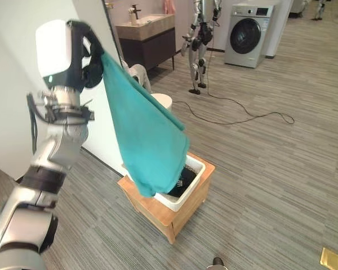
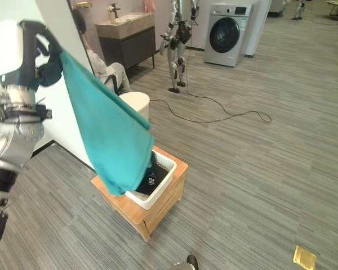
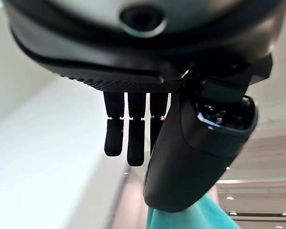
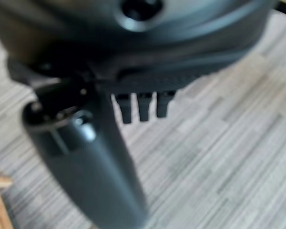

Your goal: Pick up bed clothes into laundry basket.

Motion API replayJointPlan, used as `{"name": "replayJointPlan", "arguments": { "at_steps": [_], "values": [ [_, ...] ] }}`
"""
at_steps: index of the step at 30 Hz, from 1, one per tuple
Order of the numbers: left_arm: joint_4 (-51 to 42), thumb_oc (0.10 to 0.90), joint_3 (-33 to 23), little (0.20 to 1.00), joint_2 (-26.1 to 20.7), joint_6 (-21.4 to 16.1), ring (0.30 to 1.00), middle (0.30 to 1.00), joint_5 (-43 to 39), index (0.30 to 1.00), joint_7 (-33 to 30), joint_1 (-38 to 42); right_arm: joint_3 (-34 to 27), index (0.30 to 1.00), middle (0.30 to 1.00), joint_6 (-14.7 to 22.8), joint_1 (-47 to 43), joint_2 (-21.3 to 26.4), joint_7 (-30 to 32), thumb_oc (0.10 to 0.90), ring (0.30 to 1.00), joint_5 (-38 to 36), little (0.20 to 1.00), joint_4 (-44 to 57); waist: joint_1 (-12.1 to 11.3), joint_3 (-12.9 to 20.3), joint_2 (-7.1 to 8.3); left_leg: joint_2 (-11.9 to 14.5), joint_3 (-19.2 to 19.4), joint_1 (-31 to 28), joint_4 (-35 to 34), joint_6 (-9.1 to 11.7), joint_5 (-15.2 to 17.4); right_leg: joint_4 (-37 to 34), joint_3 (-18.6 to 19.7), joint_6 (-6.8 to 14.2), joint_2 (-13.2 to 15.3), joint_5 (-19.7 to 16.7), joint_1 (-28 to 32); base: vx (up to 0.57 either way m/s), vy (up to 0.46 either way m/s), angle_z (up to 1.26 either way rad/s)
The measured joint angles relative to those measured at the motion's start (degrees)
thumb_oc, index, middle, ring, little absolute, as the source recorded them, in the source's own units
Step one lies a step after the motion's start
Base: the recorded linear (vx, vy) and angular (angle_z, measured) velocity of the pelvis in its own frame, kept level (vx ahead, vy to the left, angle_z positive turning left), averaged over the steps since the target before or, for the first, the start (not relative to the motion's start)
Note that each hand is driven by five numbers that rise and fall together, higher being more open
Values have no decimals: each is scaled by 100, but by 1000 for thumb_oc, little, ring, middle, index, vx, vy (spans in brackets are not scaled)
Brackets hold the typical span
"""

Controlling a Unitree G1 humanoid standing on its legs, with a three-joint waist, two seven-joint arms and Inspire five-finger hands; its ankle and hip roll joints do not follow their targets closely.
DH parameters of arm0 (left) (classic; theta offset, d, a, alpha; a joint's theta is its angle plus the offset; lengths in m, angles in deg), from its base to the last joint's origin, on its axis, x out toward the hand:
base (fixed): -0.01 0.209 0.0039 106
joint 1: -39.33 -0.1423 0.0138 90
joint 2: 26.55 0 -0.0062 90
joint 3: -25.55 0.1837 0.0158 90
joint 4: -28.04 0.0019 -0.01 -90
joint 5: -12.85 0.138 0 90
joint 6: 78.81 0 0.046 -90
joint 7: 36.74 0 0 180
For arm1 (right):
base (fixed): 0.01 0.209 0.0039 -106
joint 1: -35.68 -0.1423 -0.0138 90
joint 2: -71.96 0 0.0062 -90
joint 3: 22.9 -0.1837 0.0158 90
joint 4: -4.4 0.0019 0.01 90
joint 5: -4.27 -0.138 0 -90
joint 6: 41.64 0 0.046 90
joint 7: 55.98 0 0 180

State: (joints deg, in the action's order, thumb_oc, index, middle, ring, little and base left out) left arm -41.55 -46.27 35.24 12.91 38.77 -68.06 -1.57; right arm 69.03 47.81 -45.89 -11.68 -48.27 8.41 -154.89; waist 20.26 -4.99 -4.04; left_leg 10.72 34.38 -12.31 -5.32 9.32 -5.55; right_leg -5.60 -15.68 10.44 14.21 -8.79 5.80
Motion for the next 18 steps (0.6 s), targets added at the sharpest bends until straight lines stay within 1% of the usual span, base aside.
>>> {"name": "replayJointPlan", "arguments": {
  "at_steps": [1,2,4,6,8,9,11,14,16,18],
  "values": [
    [27,400,144,300,1,-4,300,300,91,300,0,85,-1,900,900,-3,17,8,0,800,900,-1,900,0,5,10,-28,-7,37,4,-3,2,2,0,24,0,3,-2,-39,9,-24,-22],
    [45,400,306,300,3,-21,300,300,148,300,9,139,12,900,900,-4,35,8,-6,800,900,0,900,-1,64,6,-60,-8,57,4,6,2,2,1,43,-3,3,-5,-60,14,-29,-15],
    [102,400,468,300,13,-26,300,300,252,300,63,138,10,900,900,-5,37,16,-1,800,900,0,900,-2,127,-15,-95,-11,83,-1,-3,3,3,1,63,-3,4,-5,-75,18,-17,-8],
    [163,400,560,300,60,-9,300,300,346,300,163,121,31,900,900,0,43,19,0,800,900,2,900,-3,185,-67,-161,-23,154,1,-5,24,20,-3,176,-3,0,-10,-147,23,-13,-15],
    [220,400,613,300,63,3,300,300,349,300,203,102,50,900,900,5,19,21,-4,800,900,2,900,2,208,-107,-212,-37,177,4,-7,26,32,-2,186,0,14,-14,-165,11,6,-13],
    [222,400,629,300,78,11,300,300,361,300,222,83,71,900,900,3,38,21,-2,800,900,5,900,-9,274,-133,-262,-47,230,2,-6,34,47,-4,223,1,16,-16,-206,20,-1,-14],
    [219,400,630,300,88,12,300,300,412,300,223,83,110,900,900,-1,34,22,-5,800,900,6,900,-9,294,-158,-313,-52,295,3,-7,38,56,-1,289,-1,13,-22,-262,32,-28,-18],
    [221,400,638,300,104,-2,300,300,574,300,230,83,113,900,900,-3,50,19,-3,800,900,6,900,-14,361,-170,-335,-51,306,0,-7,43,61,0,309,1,9,-24,-272,31,-38,-6],
    [238,400,642,300,245,-1,300,300,576,300,230,77,214,900,900,-12,54,7,7,800,900,13,900,-23,350,-171,-339,-48,303,1,-6,46,63,-2,303,1,7,-23,-269,0,0,0],
    [346,400,692,300,277,-11,300,300,576,300,234,64,228,900,900,-5,17,-1,6,800,900,22,900,-16,352,-175,-344,-51,303,0,-6,46,63,0,305,0,8,-25,-270,2,-24,0]
  ]
}}
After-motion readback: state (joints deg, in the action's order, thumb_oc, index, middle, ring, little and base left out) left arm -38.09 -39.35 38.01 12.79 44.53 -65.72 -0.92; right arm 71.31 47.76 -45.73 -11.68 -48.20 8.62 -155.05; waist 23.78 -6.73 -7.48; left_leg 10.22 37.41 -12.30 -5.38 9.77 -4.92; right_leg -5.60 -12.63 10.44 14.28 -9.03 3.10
